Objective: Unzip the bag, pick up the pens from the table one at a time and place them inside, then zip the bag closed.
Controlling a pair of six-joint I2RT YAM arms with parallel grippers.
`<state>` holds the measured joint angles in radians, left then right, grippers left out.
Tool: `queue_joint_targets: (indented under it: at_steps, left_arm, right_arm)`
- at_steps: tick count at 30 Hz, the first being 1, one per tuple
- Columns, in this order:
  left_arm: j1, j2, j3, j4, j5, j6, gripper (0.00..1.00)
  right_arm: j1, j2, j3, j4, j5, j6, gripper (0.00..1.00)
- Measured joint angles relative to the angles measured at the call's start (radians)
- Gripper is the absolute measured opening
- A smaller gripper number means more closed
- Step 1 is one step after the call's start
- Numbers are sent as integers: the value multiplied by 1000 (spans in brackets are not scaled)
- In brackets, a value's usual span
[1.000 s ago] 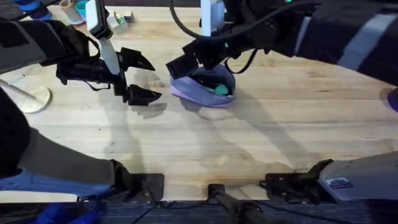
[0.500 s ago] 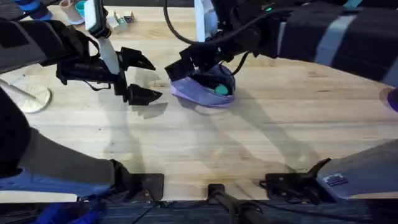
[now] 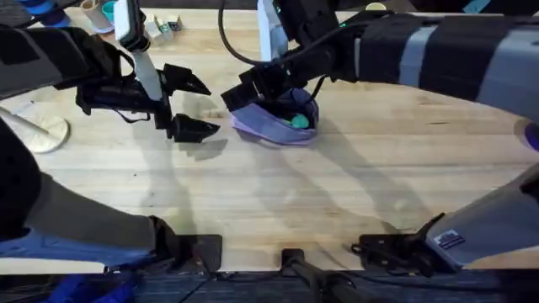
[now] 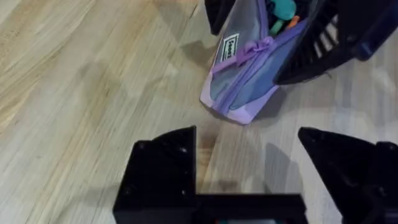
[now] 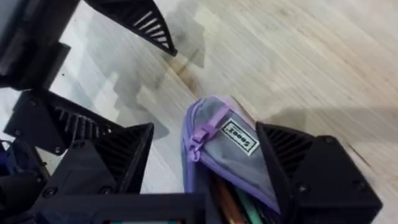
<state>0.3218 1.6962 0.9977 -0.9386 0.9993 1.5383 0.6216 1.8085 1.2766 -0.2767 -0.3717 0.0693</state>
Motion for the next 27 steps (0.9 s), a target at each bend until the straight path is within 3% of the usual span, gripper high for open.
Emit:
queue_joint_targets:
  at_steps: [5, 9, 17, 21, 24, 27]
  left_arm:
    - [0, 0, 0, 0, 0, 0, 993]
    - [0, 0, 0, 0, 0, 0, 993]
    - [0, 0, 0, 0, 0, 0, 993]
    - [0, 0, 0, 0, 0, 0, 993]
    - [0, 0, 0, 0, 0, 0, 993]
    - [0, 0, 0, 0, 0, 0, 993]
  right_arm:
    - [0, 24, 0, 16, 0, 25, 938]
    - [0, 28, 0, 16, 0, 43, 792]
    - [0, 28, 0, 17, -9, 60, 363]
    - [3, 28, 0, 19, -18, 62, 195]
    - [5, 28, 0, 19, -19, 62, 85]
    - [5, 28, 0, 21, -18, 62, 38]
